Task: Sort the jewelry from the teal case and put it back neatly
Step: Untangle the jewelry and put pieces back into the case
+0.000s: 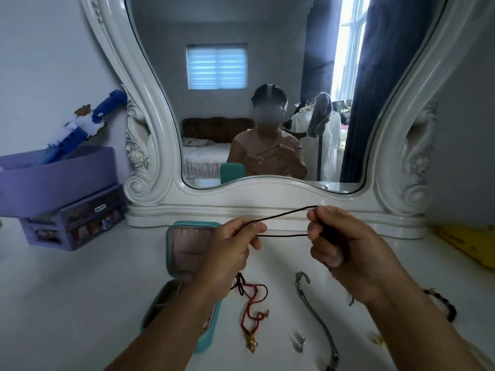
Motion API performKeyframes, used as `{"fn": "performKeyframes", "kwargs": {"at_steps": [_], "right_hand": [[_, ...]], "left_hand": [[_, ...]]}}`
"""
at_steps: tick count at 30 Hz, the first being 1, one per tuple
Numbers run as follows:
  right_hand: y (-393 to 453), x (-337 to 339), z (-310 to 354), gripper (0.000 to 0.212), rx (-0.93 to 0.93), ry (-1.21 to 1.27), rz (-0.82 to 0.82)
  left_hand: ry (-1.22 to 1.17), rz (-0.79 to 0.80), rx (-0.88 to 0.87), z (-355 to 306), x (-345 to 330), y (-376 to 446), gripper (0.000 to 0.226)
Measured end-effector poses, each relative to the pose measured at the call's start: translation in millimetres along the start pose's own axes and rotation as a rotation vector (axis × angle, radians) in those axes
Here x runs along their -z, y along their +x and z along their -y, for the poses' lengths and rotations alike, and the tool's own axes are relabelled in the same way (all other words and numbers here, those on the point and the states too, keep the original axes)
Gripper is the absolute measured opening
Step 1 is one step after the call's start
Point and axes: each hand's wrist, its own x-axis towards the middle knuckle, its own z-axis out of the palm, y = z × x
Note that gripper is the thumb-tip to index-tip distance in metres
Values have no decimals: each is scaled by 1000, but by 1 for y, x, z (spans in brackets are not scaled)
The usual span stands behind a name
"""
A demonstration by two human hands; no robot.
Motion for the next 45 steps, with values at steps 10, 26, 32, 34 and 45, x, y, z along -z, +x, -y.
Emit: {"fn": "performKeyframes", "kwargs": {"at_steps": [10,26,32,34,45], "right_hand": [[21,35,-40,13,-69,-343,-477],[-6,-7,-37,20,86,-648,164],[-1,5,-33,19,15,-489,-187],[0,6,-35,21,-30,-492,-222],[-7,4,-36,20,-23,-358,219]], "left_hand": [[-786,9,96,7,24,7,36],[102,358,-20,19,9,-17,25],[-76,479,116,18,24,-8,38],[-532,622,153,18,31,-3,25],[147,491,-28,41,13,-9,69]]}}
